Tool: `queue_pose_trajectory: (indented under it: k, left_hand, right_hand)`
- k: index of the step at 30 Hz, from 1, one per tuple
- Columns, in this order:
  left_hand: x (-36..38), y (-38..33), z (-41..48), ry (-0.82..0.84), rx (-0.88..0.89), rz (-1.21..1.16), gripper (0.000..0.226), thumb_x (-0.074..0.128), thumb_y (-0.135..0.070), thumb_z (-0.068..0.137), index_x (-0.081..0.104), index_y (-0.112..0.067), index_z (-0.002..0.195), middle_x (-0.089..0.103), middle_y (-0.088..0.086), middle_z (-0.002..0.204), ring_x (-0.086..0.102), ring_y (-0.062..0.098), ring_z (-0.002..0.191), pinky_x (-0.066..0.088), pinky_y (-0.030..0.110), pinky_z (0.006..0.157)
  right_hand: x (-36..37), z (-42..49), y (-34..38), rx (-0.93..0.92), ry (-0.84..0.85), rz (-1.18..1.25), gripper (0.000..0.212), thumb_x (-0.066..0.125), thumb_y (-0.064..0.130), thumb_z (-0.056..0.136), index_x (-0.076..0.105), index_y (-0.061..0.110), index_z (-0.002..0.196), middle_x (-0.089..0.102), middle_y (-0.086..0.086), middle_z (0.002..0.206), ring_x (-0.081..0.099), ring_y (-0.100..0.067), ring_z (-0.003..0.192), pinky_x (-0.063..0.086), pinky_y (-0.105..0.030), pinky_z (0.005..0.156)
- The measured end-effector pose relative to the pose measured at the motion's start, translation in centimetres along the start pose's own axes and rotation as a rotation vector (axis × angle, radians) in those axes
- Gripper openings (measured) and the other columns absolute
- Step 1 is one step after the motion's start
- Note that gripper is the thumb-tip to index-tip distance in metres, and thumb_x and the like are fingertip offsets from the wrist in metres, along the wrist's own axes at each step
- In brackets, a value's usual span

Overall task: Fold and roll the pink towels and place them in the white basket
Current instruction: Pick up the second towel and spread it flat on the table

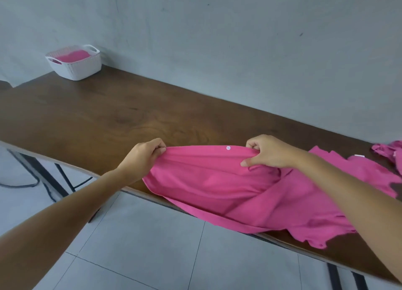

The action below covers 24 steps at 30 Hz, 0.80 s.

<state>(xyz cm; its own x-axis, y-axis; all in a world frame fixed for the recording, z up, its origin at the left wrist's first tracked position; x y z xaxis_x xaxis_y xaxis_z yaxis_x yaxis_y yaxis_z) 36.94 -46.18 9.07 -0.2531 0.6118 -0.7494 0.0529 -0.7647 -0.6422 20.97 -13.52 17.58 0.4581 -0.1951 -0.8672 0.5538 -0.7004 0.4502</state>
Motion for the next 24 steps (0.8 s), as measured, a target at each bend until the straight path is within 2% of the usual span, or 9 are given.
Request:
queue_pose_trajectory:
  k: [5,9,11,13,15,16,19,22,24]
  left_hand:
    - [-3.9,6.1,1.0,0.039,0.027,0.047,0.02,0.05,-0.013,0.104,0.059,-0.017,0.087,0.065,0.0,0.077,0.059,0.018,0.073,0.046,0.034,0.069]
    - [-5.2,7.9,1.6,0.073,0.119,0.09,0.016,0.052,-0.009,0.101,0.064,-0.013,0.091,0.067,-0.001,0.085,0.06,0.02,0.081,0.051,0.044,0.077]
    - [-5.1,6.6,1.3,0.039,0.187,0.048,0.015,0.054,-0.018,0.102,0.067,-0.013,0.104,0.07,0.0,0.102,0.062,0.022,0.096,0.051,0.045,0.09]
    - [-4.3,4.0,0.8,0.01,0.266,0.056,0.033,0.055,-0.038,0.101,0.065,-0.014,0.122,0.067,0.003,0.122,0.059,0.024,0.113,0.045,0.043,0.102]
    - [-3.5,0.6,0.2,0.065,0.345,-0.002,0.053,0.048,-0.055,0.098,0.061,-0.016,0.13,0.063,0.002,0.13,0.057,0.02,0.119,0.042,0.039,0.106]
    - [-3.0,-1.0,-0.1,0.128,0.36,-0.07,0.055,0.048,-0.057,0.098,0.06,-0.015,0.132,0.063,0.001,0.131,0.057,0.017,0.121,0.043,0.036,0.106]
    - [-1.1,-4.4,-1.0,0.246,0.375,-0.235,0.04,0.054,-0.044,0.103,0.061,-0.014,0.127,0.067,0.0,0.121,0.061,0.012,0.113,0.047,0.032,0.099]
    - [0.1,-6.4,-2.6,0.253,0.422,-0.34,0.021,0.056,-0.033,0.103,0.063,-0.013,0.1,0.06,-0.01,0.086,0.052,0.003,0.081,0.041,0.023,0.074]
    - [0.5,-7.7,-4.0,0.248,0.433,-0.353,0.025,0.057,-0.025,0.104,0.055,-0.013,0.082,0.047,-0.012,0.073,0.043,0.003,0.069,0.033,0.018,0.066]
  right_hand:
    - [1.1,-0.2,4.4,0.064,-0.071,-0.02,0.057,0.077,0.065,0.074,0.057,0.011,0.072,0.035,0.009,0.059,0.032,-0.008,0.053,0.028,-0.032,0.058]
    - [2.8,-0.8,8.1,0.064,-0.139,-0.027,0.048,0.072,0.056,0.084,0.056,0.013,0.071,0.037,0.006,0.06,0.033,-0.008,0.053,0.03,-0.033,0.058]
    - [3.7,-1.3,9.6,0.064,-0.171,-0.045,0.045,0.073,0.051,0.086,0.055,0.013,0.071,0.037,0.006,0.061,0.032,-0.007,0.053,0.029,-0.031,0.056]
    - [4.5,-2.1,10.6,0.068,-0.186,-0.053,0.044,0.073,0.049,0.088,0.053,0.013,0.071,0.035,0.008,0.06,0.032,-0.008,0.052,0.026,-0.028,0.054]
    - [5.1,-2.9,11.2,0.07,-0.198,-0.048,0.045,0.073,0.047,0.088,0.052,0.011,0.071,0.035,0.008,0.059,0.031,-0.008,0.052,0.026,-0.028,0.053]
    - [5.4,-3.3,11.5,0.072,-0.208,-0.039,0.045,0.074,0.046,0.088,0.053,0.01,0.072,0.036,0.008,0.059,0.032,-0.008,0.052,0.026,-0.029,0.054]
    - [6.1,-4.8,12.3,0.077,-0.23,-0.026,0.045,0.075,0.046,0.086,0.053,0.009,0.072,0.037,0.008,0.058,0.033,-0.007,0.051,0.028,-0.03,0.054]
    - [6.5,-7.0,12.9,0.065,-0.251,-0.025,0.046,0.076,0.045,0.086,0.051,0.009,0.071,0.037,0.01,0.056,0.033,-0.007,0.052,0.027,-0.03,0.054]
    - [6.9,-9.1,13.2,0.049,-0.262,-0.021,0.044,0.076,0.046,0.086,0.051,0.014,0.069,0.04,0.012,0.053,0.036,-0.007,0.051,0.026,-0.026,0.052]
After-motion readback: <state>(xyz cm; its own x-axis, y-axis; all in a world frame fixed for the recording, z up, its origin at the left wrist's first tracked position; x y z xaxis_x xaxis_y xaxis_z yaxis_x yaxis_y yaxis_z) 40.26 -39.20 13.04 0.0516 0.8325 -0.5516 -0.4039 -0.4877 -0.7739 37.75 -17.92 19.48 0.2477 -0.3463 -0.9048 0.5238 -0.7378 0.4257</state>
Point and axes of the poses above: each hand's wrist, its own z-axis towards the middle knuckle, its own x-axis out of the palm, y = z × x, the point moved 1 cm from there along z, towards the middle knuckle
